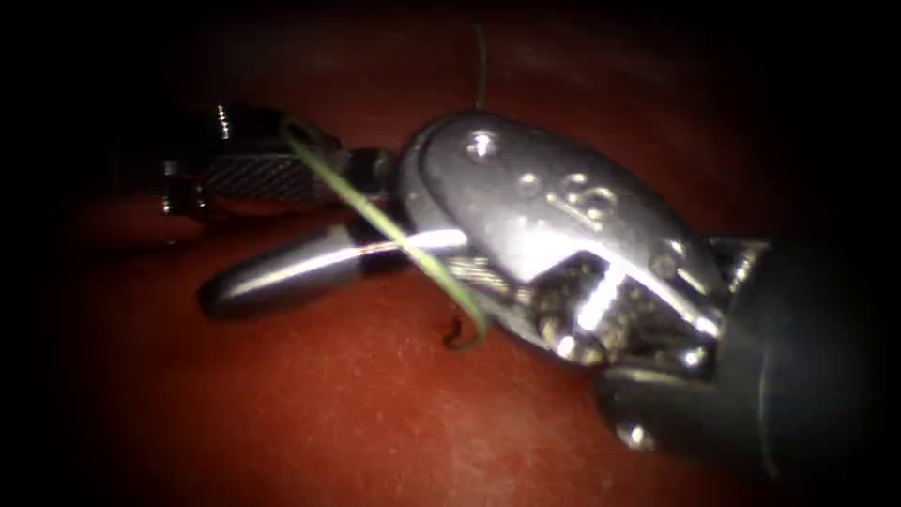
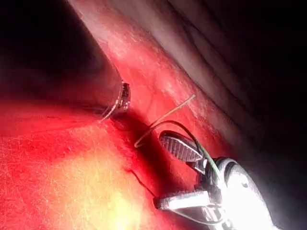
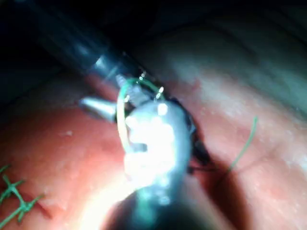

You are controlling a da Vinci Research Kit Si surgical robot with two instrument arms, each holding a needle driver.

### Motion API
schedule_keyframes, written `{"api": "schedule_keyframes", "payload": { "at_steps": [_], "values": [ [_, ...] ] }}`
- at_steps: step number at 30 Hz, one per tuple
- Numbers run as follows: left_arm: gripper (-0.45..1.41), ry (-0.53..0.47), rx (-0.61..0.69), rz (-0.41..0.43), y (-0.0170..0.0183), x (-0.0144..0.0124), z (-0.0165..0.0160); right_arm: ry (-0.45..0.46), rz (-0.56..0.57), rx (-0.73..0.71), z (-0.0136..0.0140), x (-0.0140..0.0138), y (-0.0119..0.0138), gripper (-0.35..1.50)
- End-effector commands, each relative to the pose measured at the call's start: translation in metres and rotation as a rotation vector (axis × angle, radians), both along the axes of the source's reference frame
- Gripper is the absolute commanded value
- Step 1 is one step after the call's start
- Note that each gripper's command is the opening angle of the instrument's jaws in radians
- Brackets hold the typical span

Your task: Wound Closure

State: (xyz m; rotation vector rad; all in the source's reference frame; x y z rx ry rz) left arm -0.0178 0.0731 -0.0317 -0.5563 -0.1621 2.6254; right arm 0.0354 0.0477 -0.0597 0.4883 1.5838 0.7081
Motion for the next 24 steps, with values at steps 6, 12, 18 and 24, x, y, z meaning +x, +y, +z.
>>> {"api": "schedule_keyframes", "payload": {
  "at_steps": [6,12,18,24],
  "values": [
    [-0.35,-0.010,0.010,0.003,-0.0006,-0.0002,-0.0008,-0.051,0.100,0.012,0.0012,-0.0004,0.0015,1.31],
    [-0.35,-0.016,0.013,0.012,-0.0025,0.0010,-0.0021,-0.108,0.219,0.022,0.0020,-0.0029,0.0030,1.31],
    [-0.35,-0.021,0.002,0.012,-0.0055,0.0025,-0.0066,-0.194,0.317,0.000,0.0031,-0.0039,0.0037,1.31],
    [-0.35,-0.017,-0.012,0.036,-0.0071,0.0015,-0.0102,-0.259,0.372,-0.017,0.0040,-0.0042,0.0039,1.31]
  ]
}}
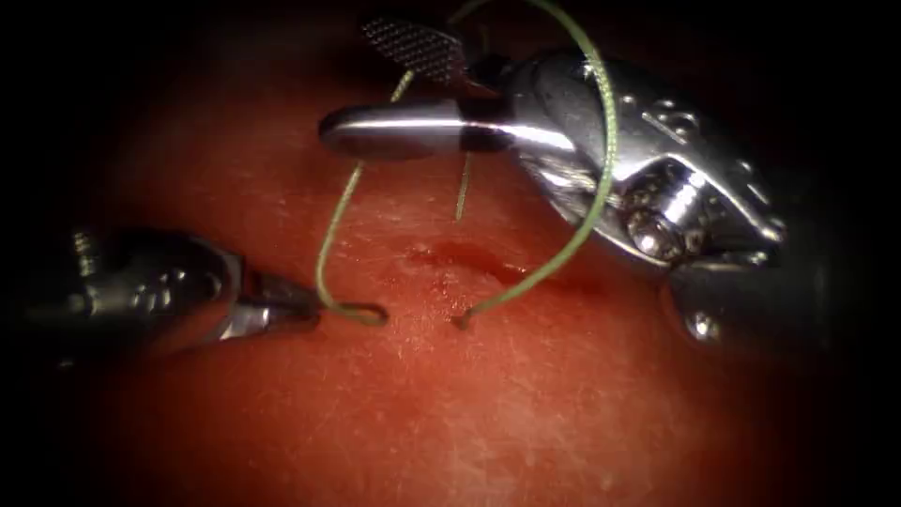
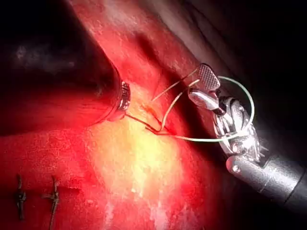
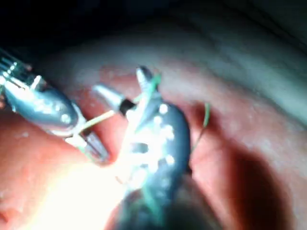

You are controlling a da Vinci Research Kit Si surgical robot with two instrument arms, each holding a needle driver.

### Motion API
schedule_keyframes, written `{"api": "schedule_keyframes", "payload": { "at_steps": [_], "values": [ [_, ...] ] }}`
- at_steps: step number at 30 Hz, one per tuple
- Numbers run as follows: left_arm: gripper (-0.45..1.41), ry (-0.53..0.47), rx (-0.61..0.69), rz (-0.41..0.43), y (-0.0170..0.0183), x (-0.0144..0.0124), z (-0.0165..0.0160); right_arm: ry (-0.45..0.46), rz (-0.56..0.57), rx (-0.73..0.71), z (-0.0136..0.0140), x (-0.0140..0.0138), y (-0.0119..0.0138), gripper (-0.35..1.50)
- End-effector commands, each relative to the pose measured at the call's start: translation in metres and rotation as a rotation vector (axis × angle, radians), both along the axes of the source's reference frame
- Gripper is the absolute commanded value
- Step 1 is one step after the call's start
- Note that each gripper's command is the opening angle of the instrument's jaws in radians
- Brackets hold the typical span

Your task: Wound Closure

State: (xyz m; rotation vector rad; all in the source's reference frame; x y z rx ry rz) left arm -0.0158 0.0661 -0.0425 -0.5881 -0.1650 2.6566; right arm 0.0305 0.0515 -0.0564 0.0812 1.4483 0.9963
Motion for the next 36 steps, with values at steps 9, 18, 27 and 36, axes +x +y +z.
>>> {"api": "schedule_keyframes", "payload": {
  "at_steps": [9,18,27,36],
  "values": [
    [-0.35,-0.005,-0.001,0.040,-0.0024,-0.0019,-0.0037,-0.179,-0.003,-0.011,0.0028,-0.0002,0.0001,1.30],
    [-0.35,-0.017,-0.045,0.053,-0.0003,0.0018,-0.0094,-0.287,-0.175,0.030,0.0056,0.0006,-0.0019,1.28],
    [-0.35,-0.061,-0.087,0.067,0.0026,0.0030,-0.0157,-0.304,-0.294,0.050,0.0074,0.0024,-0.0040,1.26],
    [-0.35,-0.091,-0.129,0.084,0.0092,0.0024,-0.0187,-0.306,-0.382,0.063,0.0079,0.0026,-0.0054,1.26]
  ]
}}
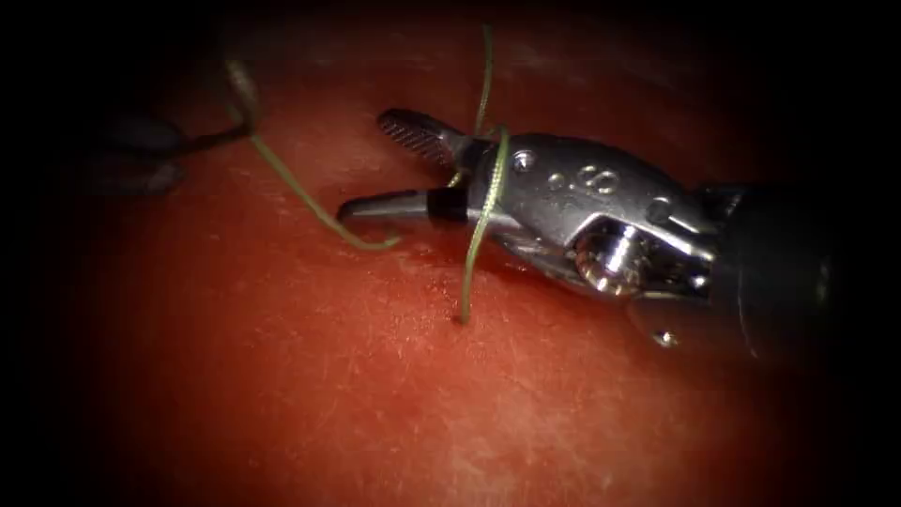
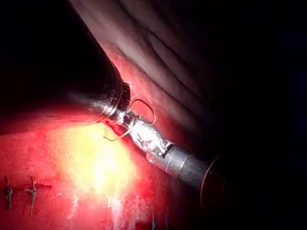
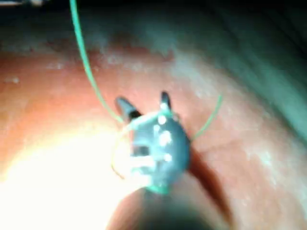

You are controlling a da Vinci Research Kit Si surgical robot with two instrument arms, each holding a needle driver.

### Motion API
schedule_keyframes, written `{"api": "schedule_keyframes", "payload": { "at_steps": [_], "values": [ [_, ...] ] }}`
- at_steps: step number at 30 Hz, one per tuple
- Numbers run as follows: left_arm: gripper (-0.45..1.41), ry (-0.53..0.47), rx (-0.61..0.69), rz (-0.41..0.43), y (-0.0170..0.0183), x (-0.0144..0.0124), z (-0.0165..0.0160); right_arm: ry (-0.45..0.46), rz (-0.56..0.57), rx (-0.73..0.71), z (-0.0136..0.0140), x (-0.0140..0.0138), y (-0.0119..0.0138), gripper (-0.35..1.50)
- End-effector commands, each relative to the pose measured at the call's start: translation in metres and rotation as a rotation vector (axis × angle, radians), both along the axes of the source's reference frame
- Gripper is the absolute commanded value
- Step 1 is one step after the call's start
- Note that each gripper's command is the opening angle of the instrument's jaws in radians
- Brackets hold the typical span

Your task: Wound Closure

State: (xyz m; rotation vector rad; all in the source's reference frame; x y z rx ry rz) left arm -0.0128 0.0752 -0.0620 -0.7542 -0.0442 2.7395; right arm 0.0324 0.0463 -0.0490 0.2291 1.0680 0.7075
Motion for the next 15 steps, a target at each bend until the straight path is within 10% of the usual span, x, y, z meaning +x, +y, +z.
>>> {"api": "schedule_keyframes", "payload": {
  "at_steps": [1,15],
  "values": [
    [-0.35,-0.011,0.002,-0.001,0.0003,-0.0008,0.0008,0.001,-0.015,0.005,0.0006,0.0009,-0.0004,1.26],
    [-0.35,-0.125,0.022,-0.001,0.0091,-0.0046,0.0053,0.090,-0.182,0.042,0.0002,0.0027,-0.0031,1.09]
  ]
}}
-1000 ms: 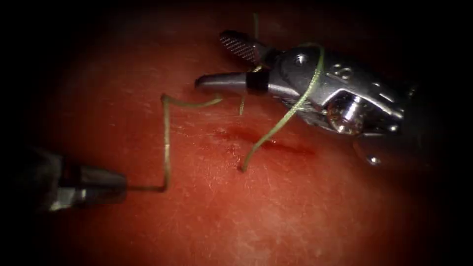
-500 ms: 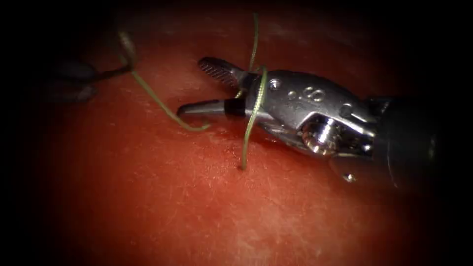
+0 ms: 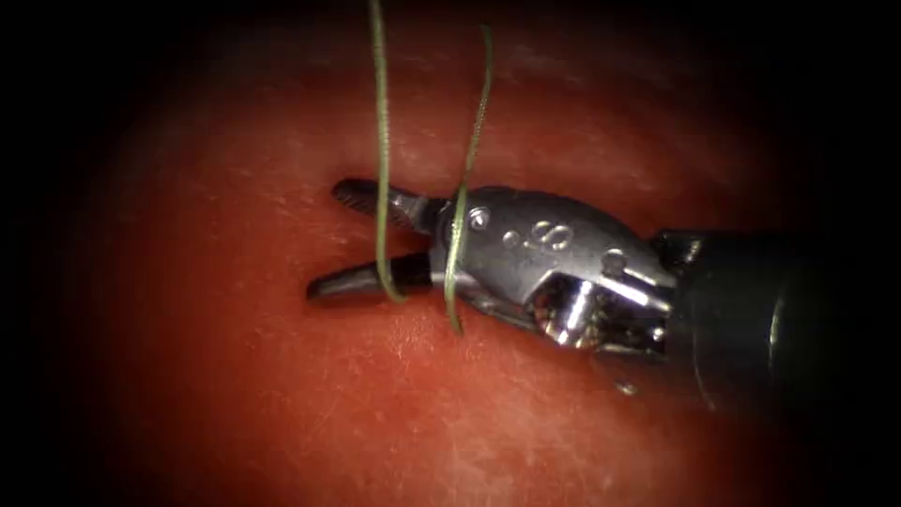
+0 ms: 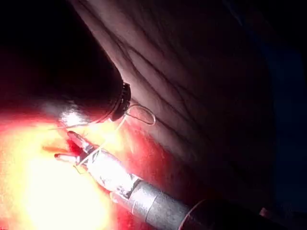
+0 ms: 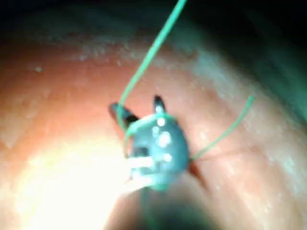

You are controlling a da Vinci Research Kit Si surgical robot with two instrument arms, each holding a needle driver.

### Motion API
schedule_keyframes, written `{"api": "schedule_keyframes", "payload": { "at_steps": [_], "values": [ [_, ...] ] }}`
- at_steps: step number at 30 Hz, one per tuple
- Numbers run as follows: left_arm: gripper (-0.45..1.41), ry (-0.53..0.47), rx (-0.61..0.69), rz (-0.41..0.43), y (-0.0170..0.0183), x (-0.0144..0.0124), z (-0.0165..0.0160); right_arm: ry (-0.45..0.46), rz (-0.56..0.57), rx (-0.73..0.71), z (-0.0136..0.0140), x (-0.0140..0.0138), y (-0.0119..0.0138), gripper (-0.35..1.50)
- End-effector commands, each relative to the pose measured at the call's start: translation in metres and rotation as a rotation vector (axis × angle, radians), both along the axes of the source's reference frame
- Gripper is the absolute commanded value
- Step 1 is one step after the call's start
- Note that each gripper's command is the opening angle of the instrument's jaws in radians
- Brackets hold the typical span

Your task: Wound Closure

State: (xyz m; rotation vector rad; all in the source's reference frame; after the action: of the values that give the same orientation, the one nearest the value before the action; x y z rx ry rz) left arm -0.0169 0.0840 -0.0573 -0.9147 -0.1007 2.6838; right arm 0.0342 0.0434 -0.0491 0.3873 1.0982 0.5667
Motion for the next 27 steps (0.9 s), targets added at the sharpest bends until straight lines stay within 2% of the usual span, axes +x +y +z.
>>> {"api": "schedule_keyframes", "payload": {
  "at_steps": [1,5,8,10,12,18,22,27],
  "values": [
    [-0.35,-0.004,-0.001,-0.001,0.0010,-0.0007,0.0017,0.021,-0.018,0.010,0.0001,0.0010,-0.0004,1.08],
    [-0.35,0.000,-0.010,-0.003,0.0017,-0.0009,0.0041,0.073,-0.034,0.029,-0.0004,0.0011,-0.0007,1.04],
    [-0.35,0.005,-0.025,-0.002,0.0018,-0.0009,0.0070,0.137,-0.034,0.059,-0.0008,0.0009,-0.0006,0.99],
    [-0.35,0.014,-0.046,0.004,0.0018,-0.0006,0.0100,0.208,-0.018,0.087,-0.0012,0.0006,-0.0003,0.96],
    [-0.35,0.015,-0.045,-0.001,0.0018,-0.0006,0.0104,0.222,-0.017,0.091,-0.0013,0.0006,-0.0002,0.96],
    [-0.35,0.036,-0.076,-0.004,0.0018,-0.0001,0.0143,0.331,0.011,0.131,-0.0015,0.0005,0.0001,0.94],
    [-0.35,0.055,-0.100,-0.001,0.0007,0.0001,0.0176,0.373,0.049,0.142,-0.0013,0.0002,0.0005,0.94],
    [-0.35,0.132,-0.110,0.010,-0.0031,0.0013,0.0238,0.490,0.186,0.174,-0.0011,-0.0008,0.0021,0.94]
  ]
}}
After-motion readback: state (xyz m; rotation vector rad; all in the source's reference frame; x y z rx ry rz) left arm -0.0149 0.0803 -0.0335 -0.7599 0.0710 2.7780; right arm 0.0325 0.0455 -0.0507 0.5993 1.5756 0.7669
